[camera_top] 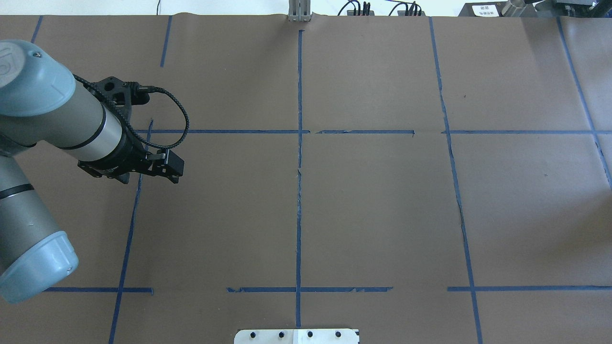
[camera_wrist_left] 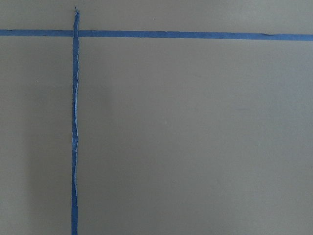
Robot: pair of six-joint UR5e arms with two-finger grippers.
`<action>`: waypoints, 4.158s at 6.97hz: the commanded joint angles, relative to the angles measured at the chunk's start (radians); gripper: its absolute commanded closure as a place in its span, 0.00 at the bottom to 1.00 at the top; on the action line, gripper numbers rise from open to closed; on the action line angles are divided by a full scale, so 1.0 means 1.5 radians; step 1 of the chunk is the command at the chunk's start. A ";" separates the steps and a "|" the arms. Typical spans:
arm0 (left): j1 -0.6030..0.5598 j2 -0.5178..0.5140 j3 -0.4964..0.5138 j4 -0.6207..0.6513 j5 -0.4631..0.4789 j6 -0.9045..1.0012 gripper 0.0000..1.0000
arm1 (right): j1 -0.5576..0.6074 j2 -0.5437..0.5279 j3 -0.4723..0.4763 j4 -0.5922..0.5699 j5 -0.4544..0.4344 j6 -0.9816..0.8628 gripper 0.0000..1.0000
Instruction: Left arm hands cup to right arm to dump lemon
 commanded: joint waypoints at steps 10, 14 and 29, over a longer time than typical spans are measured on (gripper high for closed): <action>0.000 0.001 0.006 0.000 0.001 0.002 0.00 | 0.118 -0.030 0.118 -0.199 0.280 -0.489 0.68; 0.000 0.001 0.006 -0.001 0.000 0.004 0.00 | 0.354 -0.019 0.311 -0.511 0.633 -0.770 0.63; -0.024 -0.094 0.100 0.016 -0.023 -0.121 0.00 | -0.159 0.481 0.409 -1.117 0.157 -0.945 0.63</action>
